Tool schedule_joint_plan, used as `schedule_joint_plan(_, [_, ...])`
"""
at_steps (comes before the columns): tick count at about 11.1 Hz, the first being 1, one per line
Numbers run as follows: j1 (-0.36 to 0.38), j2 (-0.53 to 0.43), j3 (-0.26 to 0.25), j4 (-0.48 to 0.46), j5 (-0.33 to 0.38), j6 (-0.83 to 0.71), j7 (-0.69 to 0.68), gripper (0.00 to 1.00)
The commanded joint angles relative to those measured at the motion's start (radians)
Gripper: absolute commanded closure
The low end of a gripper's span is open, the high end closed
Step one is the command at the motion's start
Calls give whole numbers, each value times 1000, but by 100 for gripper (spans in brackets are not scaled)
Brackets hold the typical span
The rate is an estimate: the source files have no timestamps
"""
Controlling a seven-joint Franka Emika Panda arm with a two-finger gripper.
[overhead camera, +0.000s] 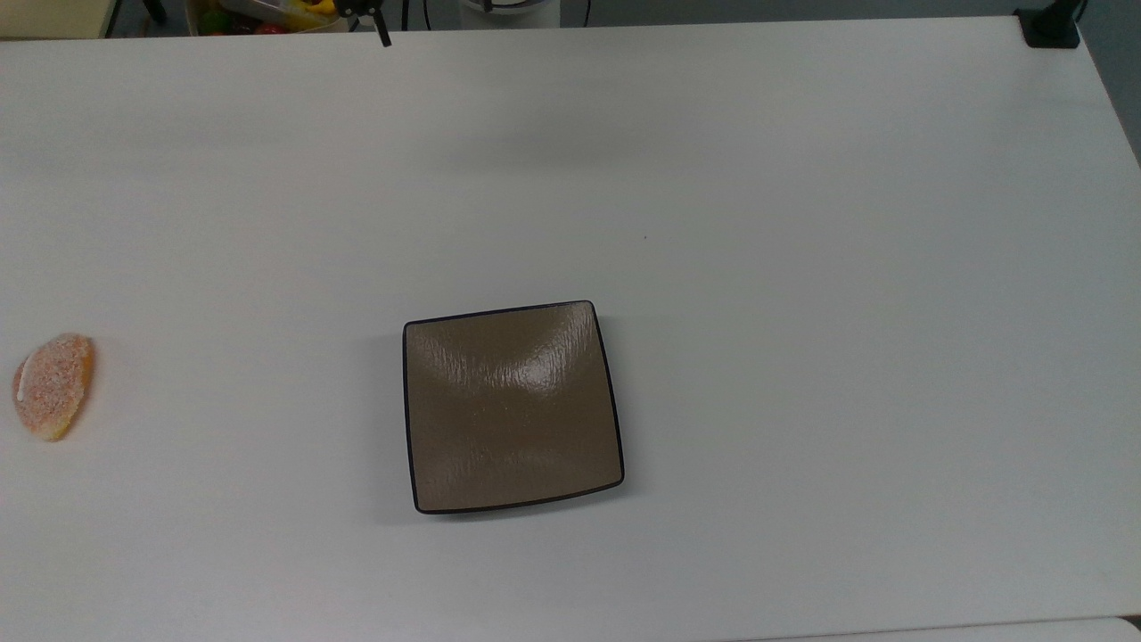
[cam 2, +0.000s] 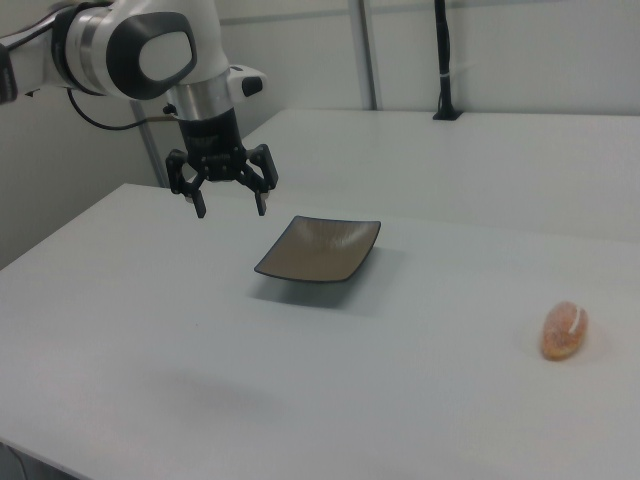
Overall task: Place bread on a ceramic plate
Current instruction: 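Move the open gripper from above the plate toward the orange bread roll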
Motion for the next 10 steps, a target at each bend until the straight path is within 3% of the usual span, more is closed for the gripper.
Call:
schedule_joint_plan(1, [-23, 3, -1, -19, -43, -15, -24, 0])
schedule_joint_plan(5, [-101, 66, -1, 20, -60, 7, -23, 0])
schedule_joint_plan(10, [-202, 178, -7, 99, -79, 232, -23, 0])
